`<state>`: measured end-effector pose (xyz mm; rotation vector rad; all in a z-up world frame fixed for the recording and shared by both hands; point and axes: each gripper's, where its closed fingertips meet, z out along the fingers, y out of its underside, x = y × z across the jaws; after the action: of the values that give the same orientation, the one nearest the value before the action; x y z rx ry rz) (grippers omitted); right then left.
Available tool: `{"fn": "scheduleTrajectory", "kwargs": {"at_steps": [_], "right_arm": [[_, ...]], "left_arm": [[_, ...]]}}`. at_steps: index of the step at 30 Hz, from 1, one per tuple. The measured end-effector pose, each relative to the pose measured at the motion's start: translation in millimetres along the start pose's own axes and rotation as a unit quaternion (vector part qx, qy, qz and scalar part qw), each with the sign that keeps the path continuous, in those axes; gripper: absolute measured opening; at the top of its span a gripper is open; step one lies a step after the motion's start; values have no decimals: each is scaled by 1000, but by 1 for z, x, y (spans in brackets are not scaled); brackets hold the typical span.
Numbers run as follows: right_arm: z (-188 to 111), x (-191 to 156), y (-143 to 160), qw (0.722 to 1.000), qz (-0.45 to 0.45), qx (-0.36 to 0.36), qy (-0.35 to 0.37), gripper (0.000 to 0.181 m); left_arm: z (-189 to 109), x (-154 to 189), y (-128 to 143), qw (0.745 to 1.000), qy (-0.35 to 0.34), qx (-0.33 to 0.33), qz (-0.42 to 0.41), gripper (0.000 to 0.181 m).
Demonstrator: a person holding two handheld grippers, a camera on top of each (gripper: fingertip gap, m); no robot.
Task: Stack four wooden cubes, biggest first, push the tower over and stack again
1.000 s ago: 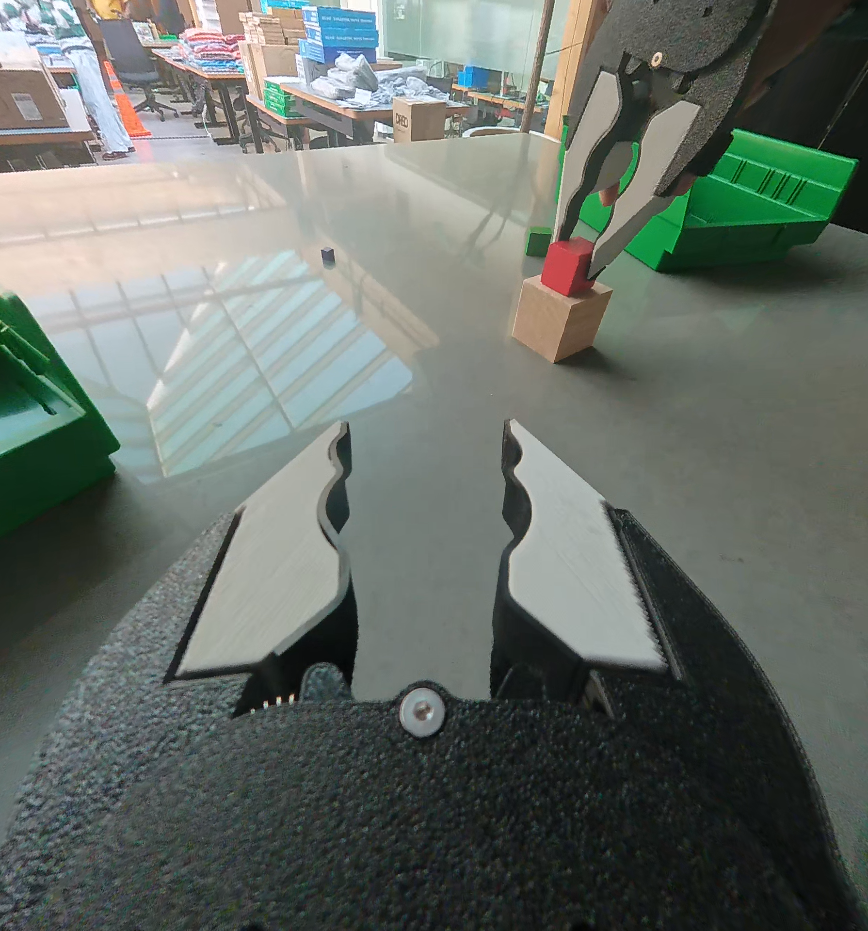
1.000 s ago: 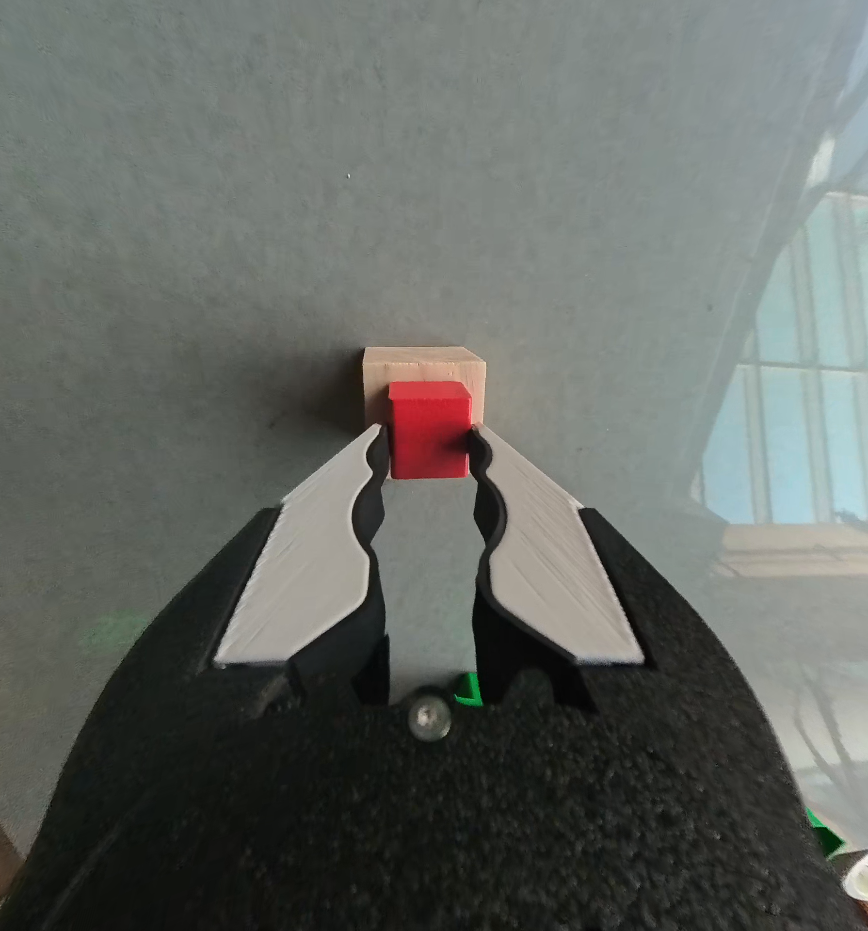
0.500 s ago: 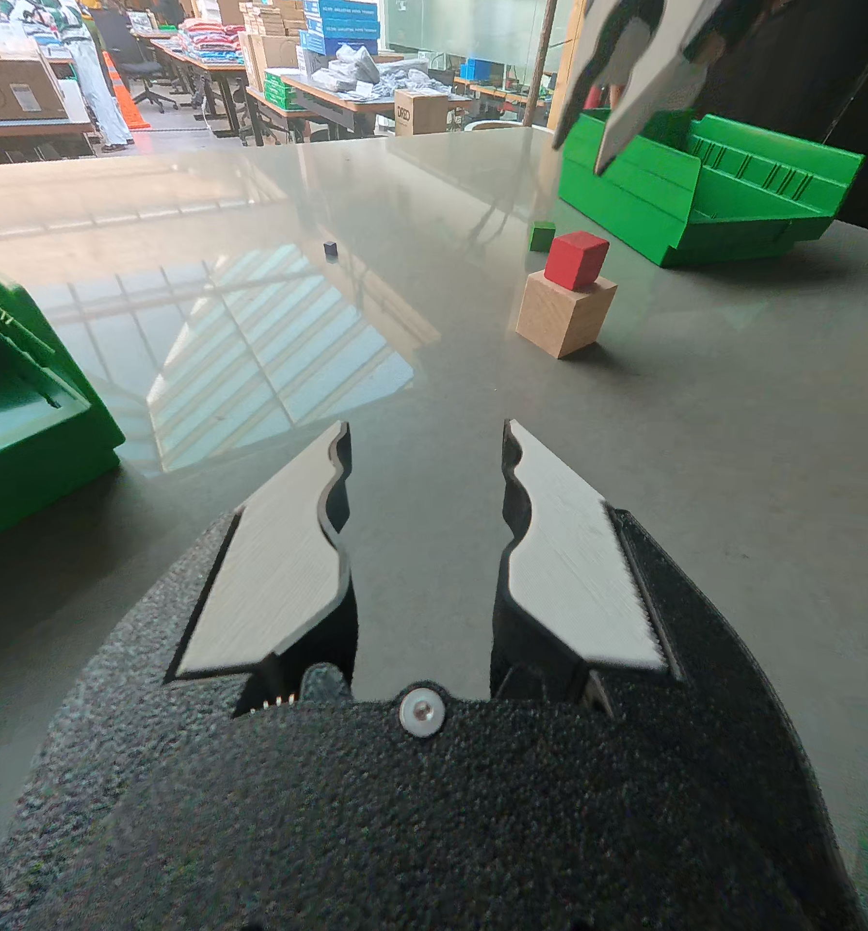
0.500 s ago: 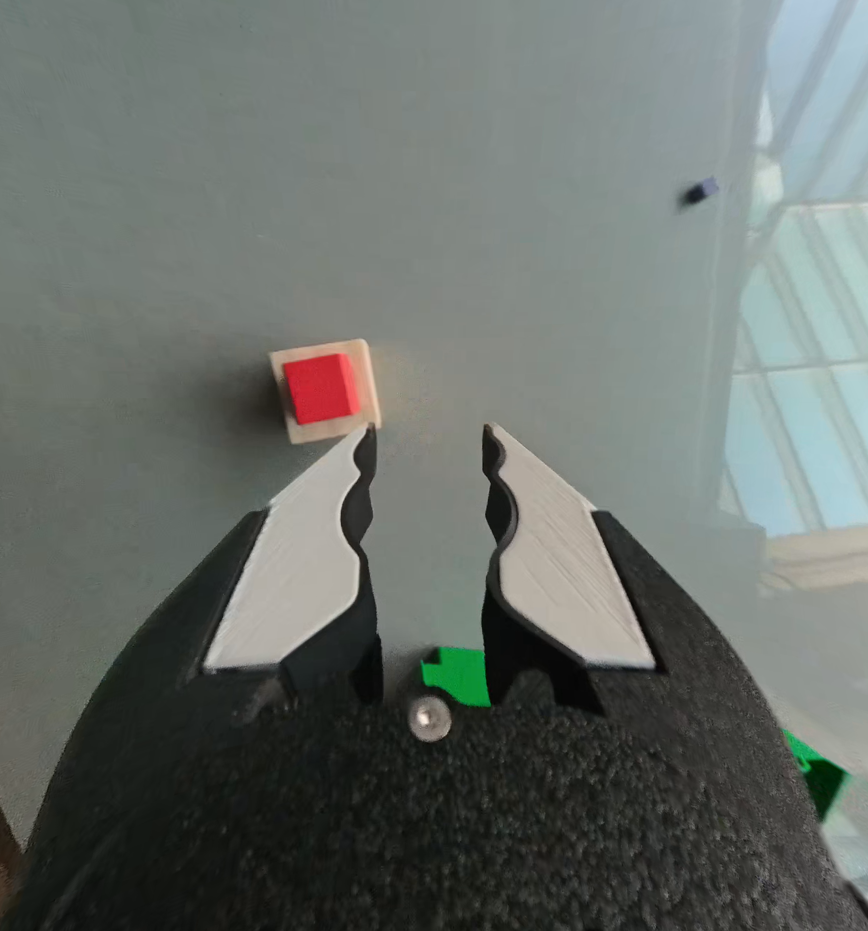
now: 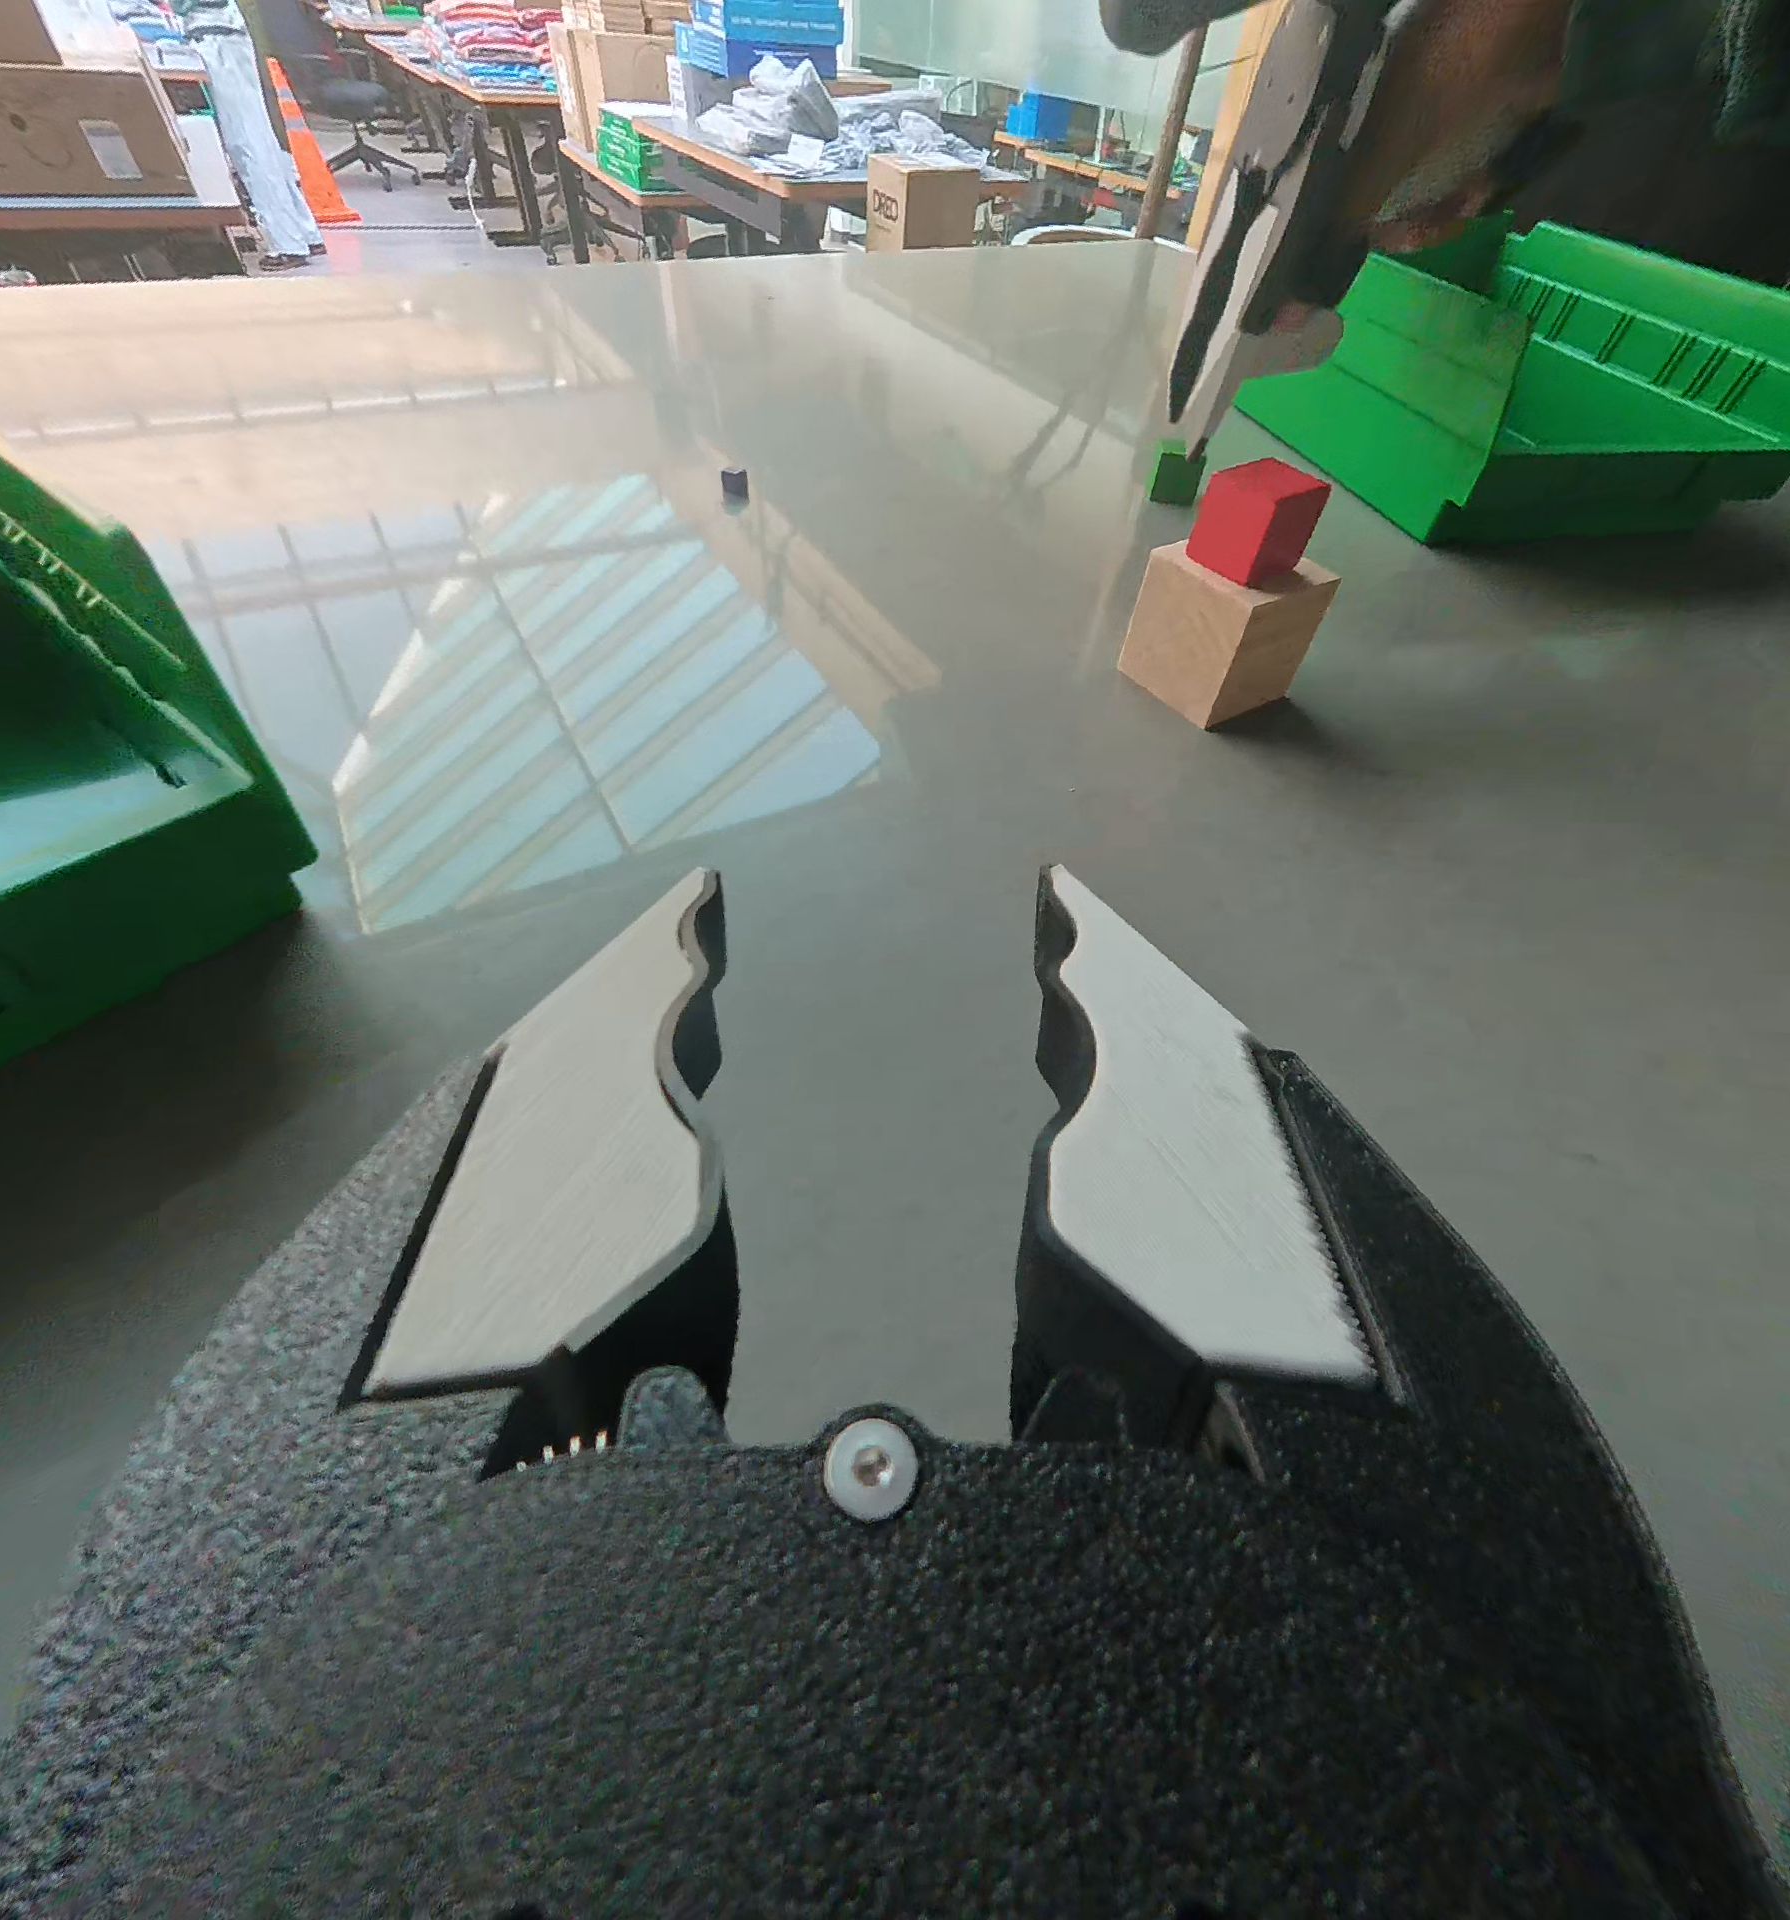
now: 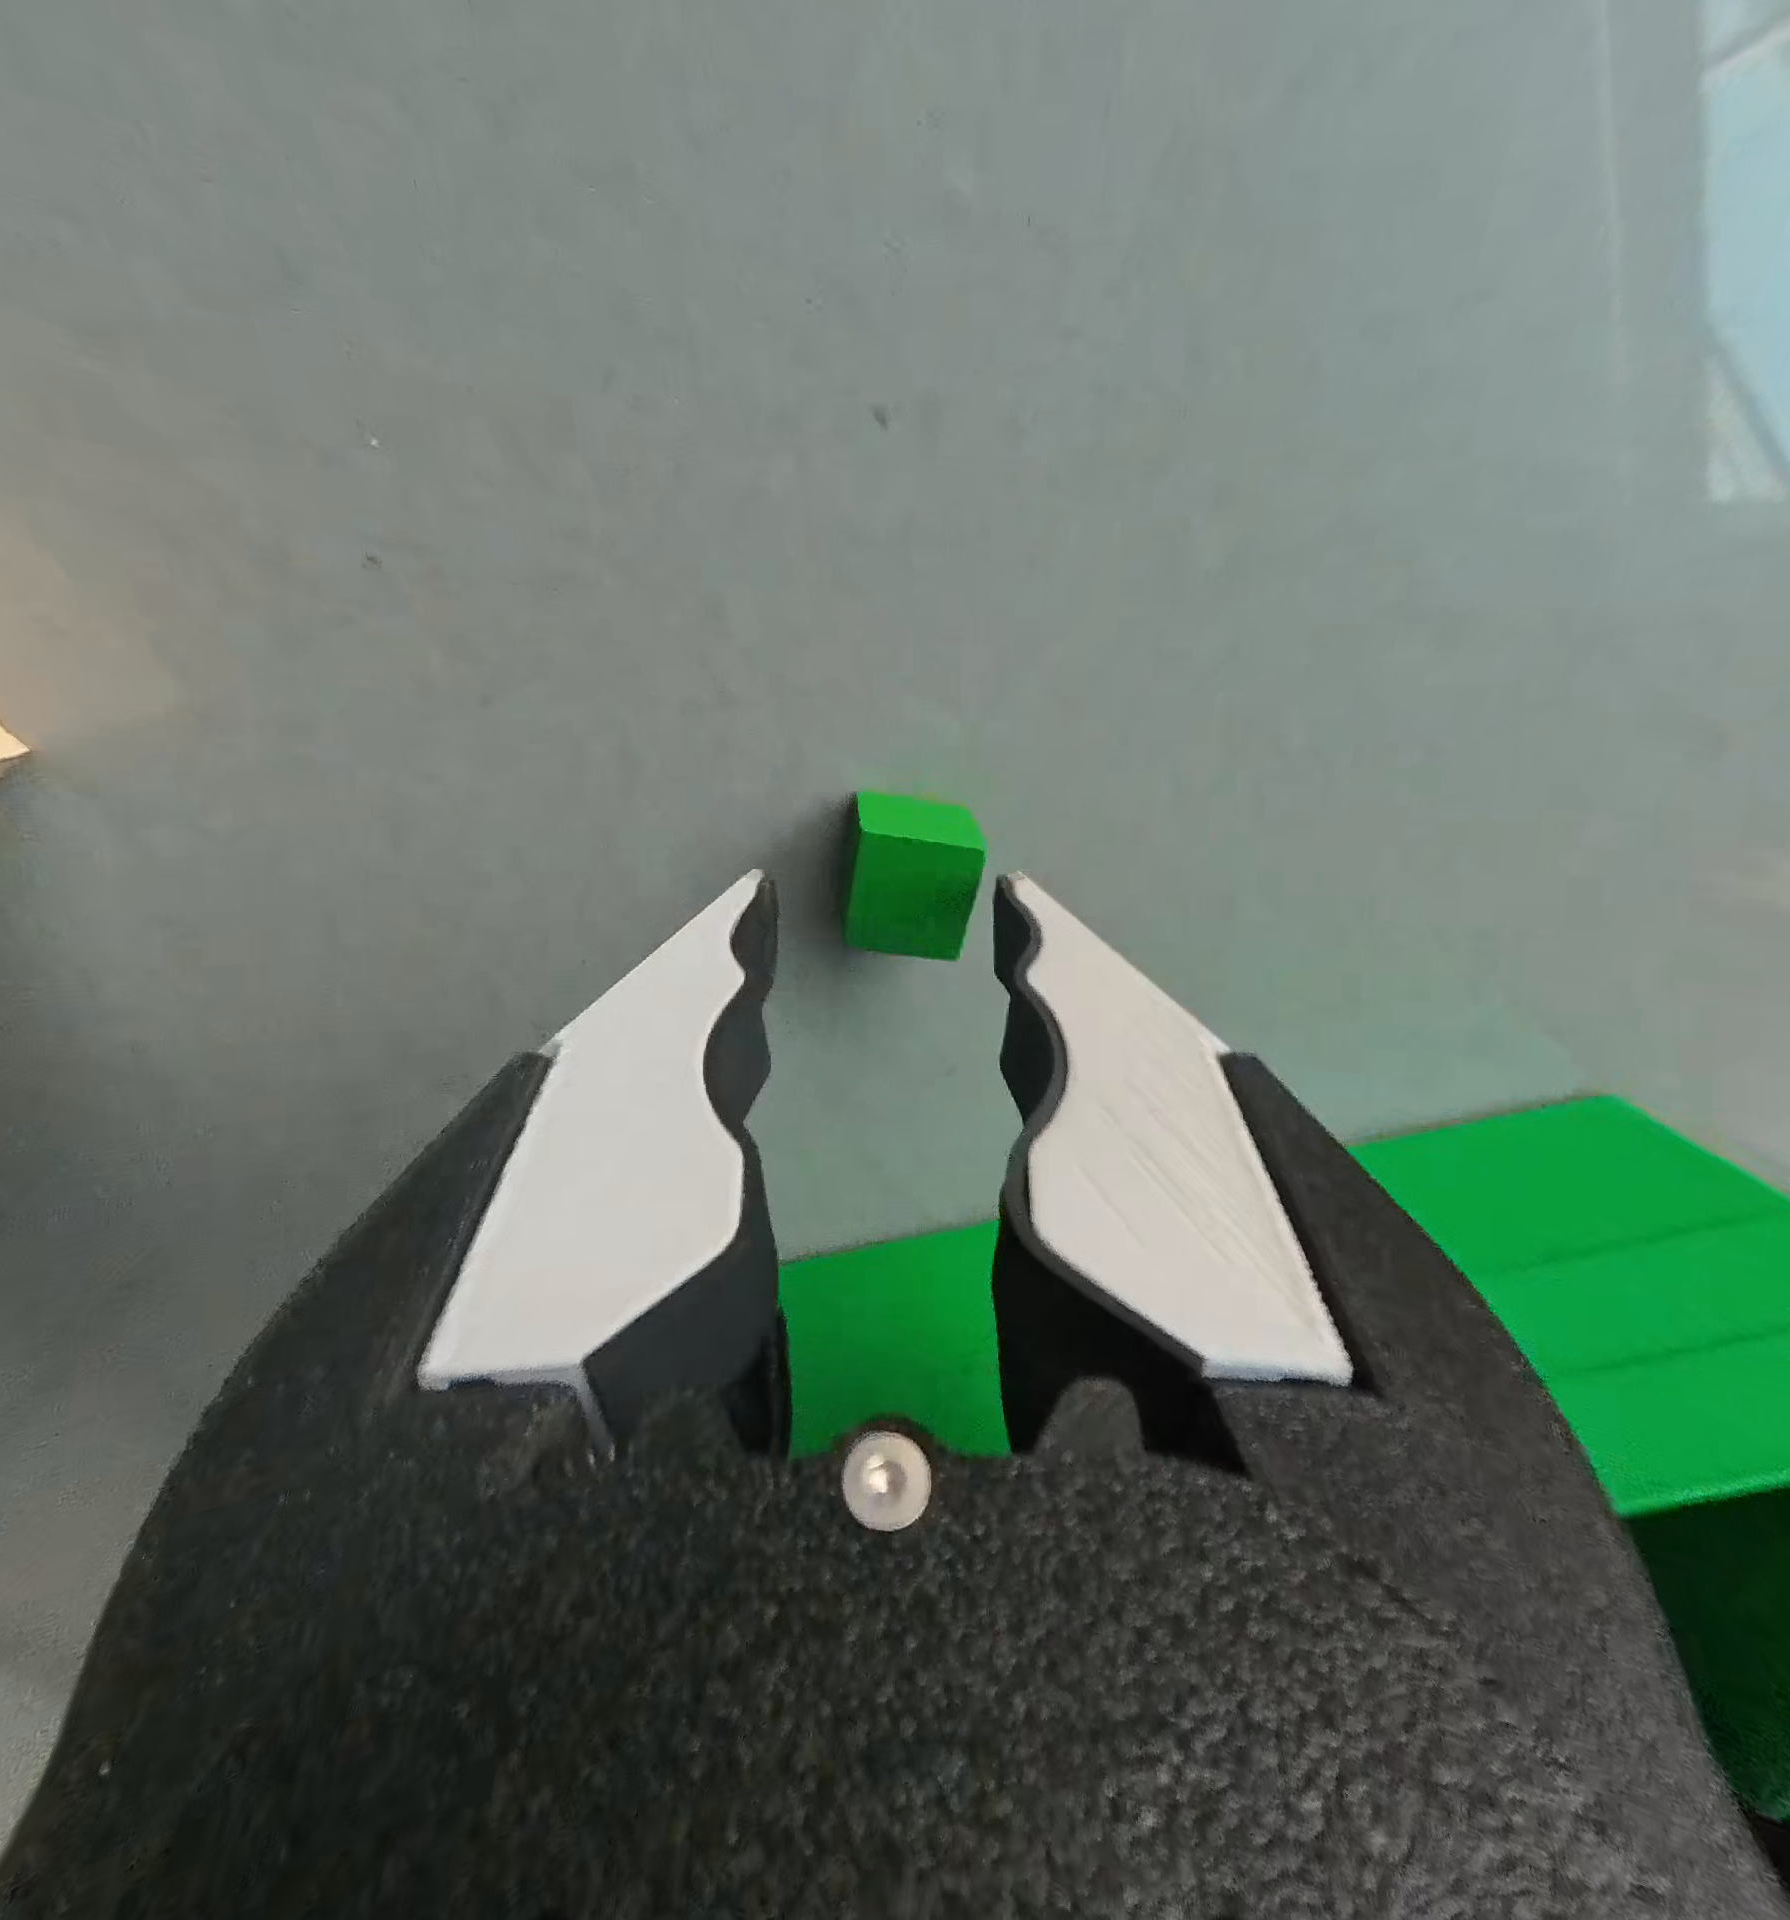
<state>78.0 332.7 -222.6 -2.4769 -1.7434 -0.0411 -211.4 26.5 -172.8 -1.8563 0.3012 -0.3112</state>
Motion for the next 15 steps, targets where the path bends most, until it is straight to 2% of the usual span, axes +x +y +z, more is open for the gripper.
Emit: {"fn": "scheduleTrajectory", "kwargs": {"at_steps": [4,7,9,12,15], "right_arm": [[8,-1,4,1000,6,-17,-1,40],[12,-2,3,1000,6,-12,-2,26],[10,-1,0,1000,0,-3,7,26],[-15,-15,-14,999,-28,33,3,26],[-63,-55,-37,992,-100,77,-8,26]], "left_arm": [[2,-1,1,1000,-2,-4,3,60],[3,2,0,1000,0,-4,3,60],[4,3,0,1000,2,-5,4,60],[3,4,-1,1000,3,-4,6,60],[2,5,-3,1000,4,0,6,59]]}}
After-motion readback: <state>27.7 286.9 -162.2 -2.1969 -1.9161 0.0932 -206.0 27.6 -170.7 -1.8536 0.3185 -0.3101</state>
